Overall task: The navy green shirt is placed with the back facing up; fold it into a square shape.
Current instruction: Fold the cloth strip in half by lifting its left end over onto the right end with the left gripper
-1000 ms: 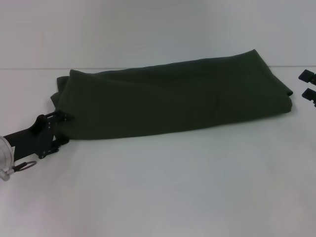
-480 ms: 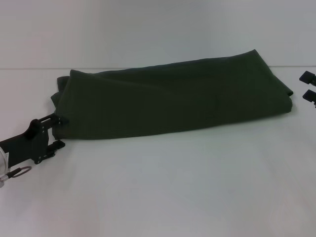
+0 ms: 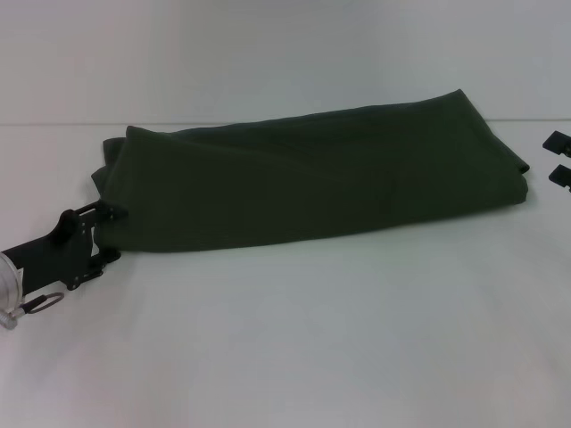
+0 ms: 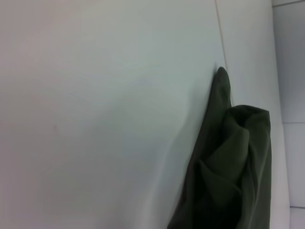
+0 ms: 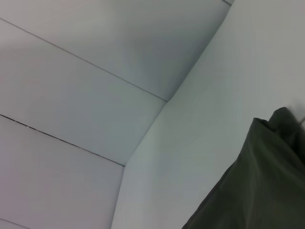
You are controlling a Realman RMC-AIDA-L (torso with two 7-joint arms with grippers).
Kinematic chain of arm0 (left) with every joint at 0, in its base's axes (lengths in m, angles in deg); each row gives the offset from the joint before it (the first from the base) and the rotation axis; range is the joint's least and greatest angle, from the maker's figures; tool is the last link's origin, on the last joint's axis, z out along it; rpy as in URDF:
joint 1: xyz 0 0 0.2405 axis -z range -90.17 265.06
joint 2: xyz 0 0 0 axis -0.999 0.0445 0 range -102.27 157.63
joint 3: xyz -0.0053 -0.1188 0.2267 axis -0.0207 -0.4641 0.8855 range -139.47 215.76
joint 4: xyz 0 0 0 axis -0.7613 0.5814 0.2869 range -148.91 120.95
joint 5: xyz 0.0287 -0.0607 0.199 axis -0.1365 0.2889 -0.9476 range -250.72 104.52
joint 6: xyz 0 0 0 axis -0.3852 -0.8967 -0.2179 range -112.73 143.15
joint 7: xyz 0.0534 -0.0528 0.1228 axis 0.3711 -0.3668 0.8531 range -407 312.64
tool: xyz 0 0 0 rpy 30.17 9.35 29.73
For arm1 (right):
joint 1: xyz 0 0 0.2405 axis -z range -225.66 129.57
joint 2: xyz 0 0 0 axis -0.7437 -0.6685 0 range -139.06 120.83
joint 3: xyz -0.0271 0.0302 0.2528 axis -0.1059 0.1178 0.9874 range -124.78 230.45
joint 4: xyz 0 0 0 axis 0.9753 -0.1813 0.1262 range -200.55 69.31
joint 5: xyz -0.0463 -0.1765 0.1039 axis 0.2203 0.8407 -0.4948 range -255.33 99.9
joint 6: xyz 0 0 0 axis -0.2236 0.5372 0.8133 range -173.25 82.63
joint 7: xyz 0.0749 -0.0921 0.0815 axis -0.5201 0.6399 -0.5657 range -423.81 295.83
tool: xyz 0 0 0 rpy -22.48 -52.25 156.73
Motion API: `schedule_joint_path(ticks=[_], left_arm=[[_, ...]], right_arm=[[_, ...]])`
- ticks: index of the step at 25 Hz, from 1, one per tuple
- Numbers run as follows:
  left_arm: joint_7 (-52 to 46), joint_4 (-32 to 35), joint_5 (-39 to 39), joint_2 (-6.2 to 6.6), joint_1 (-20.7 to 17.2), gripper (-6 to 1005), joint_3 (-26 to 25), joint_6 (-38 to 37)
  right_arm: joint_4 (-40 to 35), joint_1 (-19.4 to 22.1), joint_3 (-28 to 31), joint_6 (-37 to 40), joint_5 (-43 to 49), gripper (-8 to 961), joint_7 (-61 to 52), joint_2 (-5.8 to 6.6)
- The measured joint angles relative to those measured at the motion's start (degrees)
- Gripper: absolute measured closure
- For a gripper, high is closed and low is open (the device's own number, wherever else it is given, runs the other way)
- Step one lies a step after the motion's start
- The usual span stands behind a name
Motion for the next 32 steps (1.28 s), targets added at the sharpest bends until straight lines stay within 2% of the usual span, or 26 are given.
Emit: schedule_joint_path(ticks=[9,11,14,19,25,32], left_arm=[[1.11,-0.28,-0.07,-0.94,2.34,250,-0.18,2.69],[4.64,0.23,2.32,-1.78,3.17,250,-0.53,2.28],[9.49,0.68,7.57,-2.08,2.99,249,-0.57,-0.74],[11.17,0.13,10.88,-1.55,1.60,249,0.09,-2.49],[7.49,-1.18,6.72,-0.90,1.29,250,0.85,0.10],[4.73,-1.62,2.90,-0.86,3.51,249,2.30,2.82]], right_arm=[[0.00,0.01,0.29,0.25,-0.07,178,0.00,0.00],[0.00,0.03,0.50,0.38,-0.08,178,0.00,0.00],[0.05,0.17,0.74,0.68,-0.09,178,-0.01,0.00],[0.40,0.39,1.31,0.92,-0.08,178,-0.05,0.00],[0.53,0.43,1.32,0.98,0.01,177,-0.07,0.07],[0.53,0.37,1.32,1.02,0.01,178,-0.09,0.09]])
